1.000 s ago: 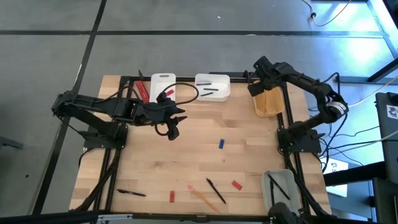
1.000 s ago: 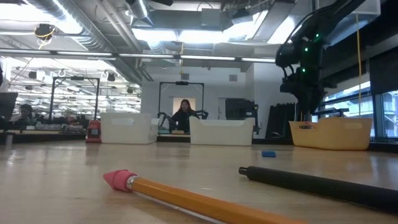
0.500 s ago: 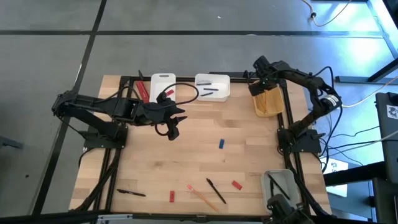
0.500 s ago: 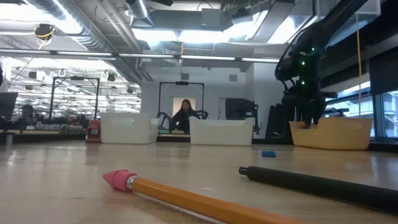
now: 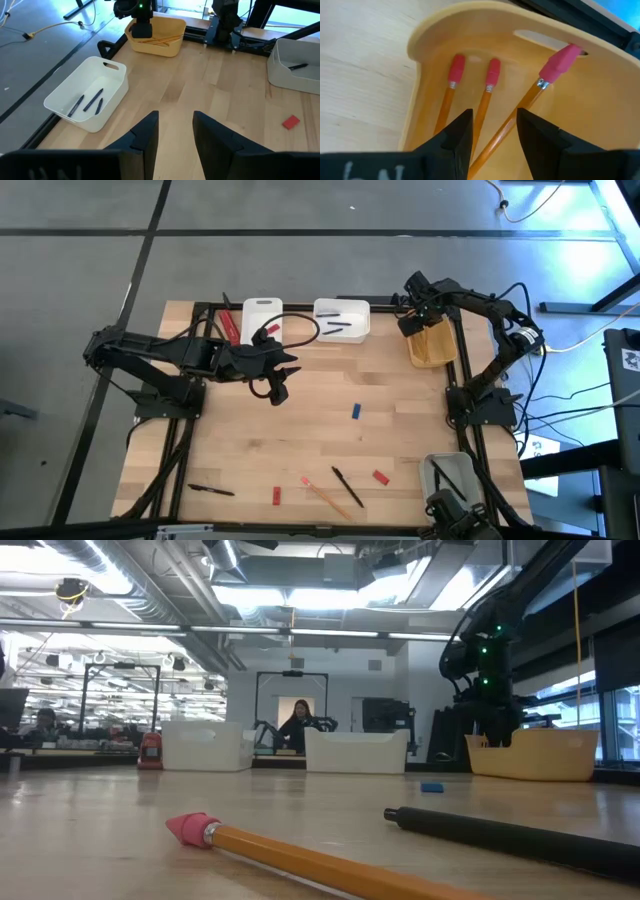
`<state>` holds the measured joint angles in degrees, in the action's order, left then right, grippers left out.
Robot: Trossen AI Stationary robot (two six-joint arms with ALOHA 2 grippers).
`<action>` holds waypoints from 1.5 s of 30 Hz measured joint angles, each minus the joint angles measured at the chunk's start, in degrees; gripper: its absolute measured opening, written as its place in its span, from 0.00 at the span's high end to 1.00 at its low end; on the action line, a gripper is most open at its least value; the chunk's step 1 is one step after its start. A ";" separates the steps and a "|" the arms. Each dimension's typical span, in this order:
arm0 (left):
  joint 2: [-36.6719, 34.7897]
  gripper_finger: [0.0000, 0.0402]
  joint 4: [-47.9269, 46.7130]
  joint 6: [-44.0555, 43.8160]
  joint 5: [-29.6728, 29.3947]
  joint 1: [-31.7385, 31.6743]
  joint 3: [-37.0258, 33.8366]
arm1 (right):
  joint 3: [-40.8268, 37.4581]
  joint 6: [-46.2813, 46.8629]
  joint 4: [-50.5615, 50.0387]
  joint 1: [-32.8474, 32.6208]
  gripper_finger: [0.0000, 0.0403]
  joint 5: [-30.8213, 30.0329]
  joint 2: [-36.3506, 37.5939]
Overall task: Sort crayons/erasers/pens/pencils in bins
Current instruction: Put the yellow pencil into the yellow bin, then put the blue eraser into the left white bin
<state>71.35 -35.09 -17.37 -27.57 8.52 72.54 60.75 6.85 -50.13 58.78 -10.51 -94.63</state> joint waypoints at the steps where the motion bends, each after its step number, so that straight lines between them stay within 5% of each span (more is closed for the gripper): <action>1: 0.00 0.72 0.00 0.00 0.01 0.01 -0.01 | 0.00 0.05 0.00 0.00 0.62 0.03 0.00; 14: 0.02 0.72 0.00 -0.02 -0.01 0.02 -0.01 | -0.02 -1.48 0.26 0.94 0.62 0.55 0.91; 26: 0.02 0.72 0.00 -0.02 -0.01 0.02 0.00 | -0.02 -4.12 -1.53 -1.67 0.62 -1.35 16.80; 34: 0.02 0.72 0.00 -0.02 -0.01 0.02 0.01 | 0.00 1.10 -7.10 -13.36 0.62 5.05 31.71; 40: 0.00 0.72 -0.02 -0.02 0.02 0.04 0.02 | 0.02 -1.35 -5.28 -25.96 0.62 17.15 40.15; 45: 0.02 0.72 -0.67 -0.02 0.12 0.07 0.01 | 0.04 -4.33 -4.97 -37.66 0.62 17.23 42.06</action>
<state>71.37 -35.76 -17.39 -27.45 8.59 72.55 60.80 2.52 -55.10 21.12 6.71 -52.57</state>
